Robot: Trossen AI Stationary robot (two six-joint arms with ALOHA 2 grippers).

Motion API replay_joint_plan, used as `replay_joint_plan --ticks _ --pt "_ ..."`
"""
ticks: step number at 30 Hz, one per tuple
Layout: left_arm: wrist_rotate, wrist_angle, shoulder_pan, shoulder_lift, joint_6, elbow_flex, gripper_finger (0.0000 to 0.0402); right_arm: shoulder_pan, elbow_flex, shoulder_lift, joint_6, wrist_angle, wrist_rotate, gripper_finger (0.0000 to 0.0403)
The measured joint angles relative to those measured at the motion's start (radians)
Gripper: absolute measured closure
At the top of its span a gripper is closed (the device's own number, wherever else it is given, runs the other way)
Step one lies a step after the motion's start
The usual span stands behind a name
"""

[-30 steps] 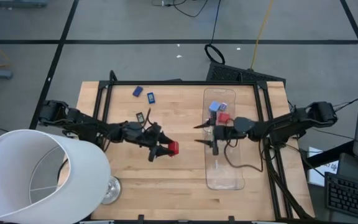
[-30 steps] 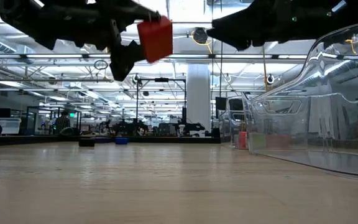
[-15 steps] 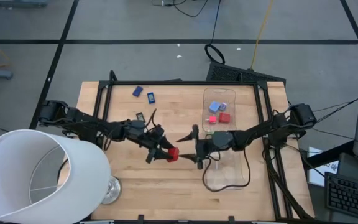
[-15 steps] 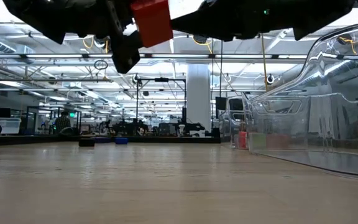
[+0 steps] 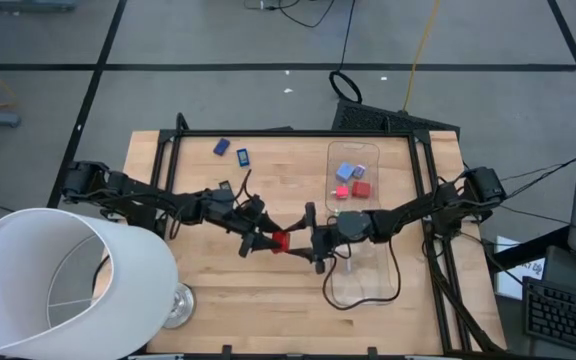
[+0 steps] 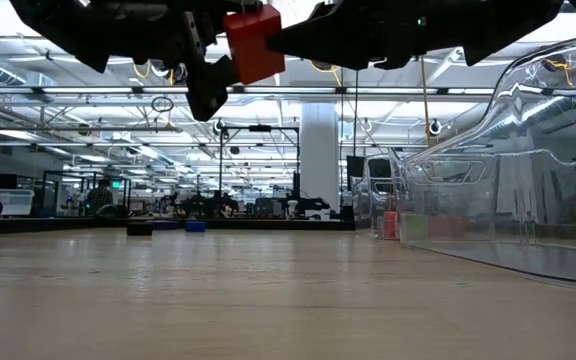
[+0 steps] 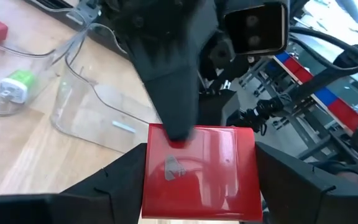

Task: Pick & Place Office items
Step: Put the red charger adapter into the top transparent bin

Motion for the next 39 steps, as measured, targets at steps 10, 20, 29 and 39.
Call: replay_joint_plan --ticks 10,20,29,39 --pt "0.007 -0.002 0.012 0.000 -0.010 -0.001 0.0139 -0.004 0.000 0.000 -0.019 0.007 -0.004 0.0237" --pt "-0.018 0.000 0.014 0.000 -0.002 -0.002 0.0139 -0.012 0.000 -0.001 -0.037 -0.011 -0.013 0.0281" --pt "0.023 -0.005 0.100 -0.061 0.049 -0.002 0.0144 -0.013 -0.001 0.000 -0.014 -0.027 -0.012 0.0289" --pt "-0.045 -0.335 0.181 -0.300 0.300 -0.001 0.0143 -0.026 -0.001 -0.122 0.112 -0.205 0.024 0.0290"
